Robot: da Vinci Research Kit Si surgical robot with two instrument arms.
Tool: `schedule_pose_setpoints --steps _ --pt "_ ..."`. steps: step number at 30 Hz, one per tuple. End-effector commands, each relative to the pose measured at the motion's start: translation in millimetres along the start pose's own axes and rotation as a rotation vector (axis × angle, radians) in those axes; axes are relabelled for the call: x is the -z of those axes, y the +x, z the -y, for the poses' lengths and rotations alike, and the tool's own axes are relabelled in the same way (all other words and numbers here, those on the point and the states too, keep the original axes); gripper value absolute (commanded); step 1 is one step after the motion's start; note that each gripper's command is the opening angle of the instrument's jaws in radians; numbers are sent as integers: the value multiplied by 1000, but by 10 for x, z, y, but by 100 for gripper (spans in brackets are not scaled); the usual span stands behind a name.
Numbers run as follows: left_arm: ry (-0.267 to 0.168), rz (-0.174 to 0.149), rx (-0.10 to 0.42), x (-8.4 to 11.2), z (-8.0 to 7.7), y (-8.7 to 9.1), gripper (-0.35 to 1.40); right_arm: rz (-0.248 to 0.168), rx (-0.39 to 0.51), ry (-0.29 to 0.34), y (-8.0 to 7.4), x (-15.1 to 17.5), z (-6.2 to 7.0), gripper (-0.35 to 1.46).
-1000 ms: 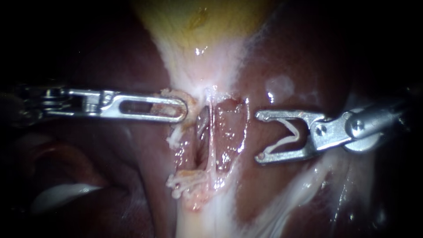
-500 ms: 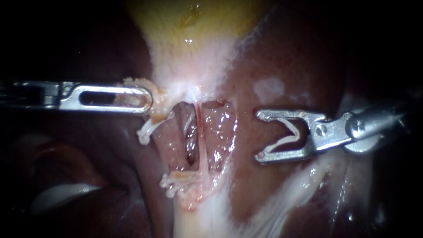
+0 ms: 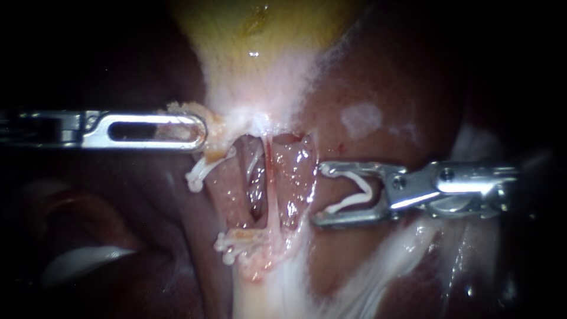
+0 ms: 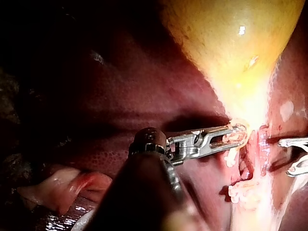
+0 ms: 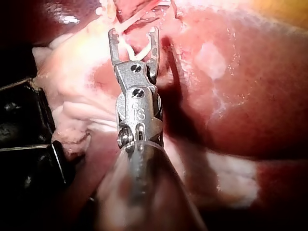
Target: Clipping first clip right tube
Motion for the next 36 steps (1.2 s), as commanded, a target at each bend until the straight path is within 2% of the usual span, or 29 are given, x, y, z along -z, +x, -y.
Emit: schedule_pose_setpoints --steps 1,5,12,19,22,30,36 --pt "-2 0 0 0 1 0 -35 1 -6 0 -2 -6 -1 50" --pt "-5 3 -1 -2 2 1 -35 1 -27 -8 -6 -23 -6 50" --pt "-2 1 -1 -5 2 3 -35 -4 -59 12 -11 -50 -10 50" --pt "0 0 -2 -6 2 4 -35 -35 -104 47 -16 -74 -11 50" --pt "-1 0 -2 -6 2 4 -35 -63 -132 71 -19 -80 -11 50" --pt "0 0 -2 -6 2 4 -35 -166 -242 180 -20 -82 -15 49" --pt "0 -1 -2 -5 2 4 -35 -203 -279 237 -21 -81 -13 49"
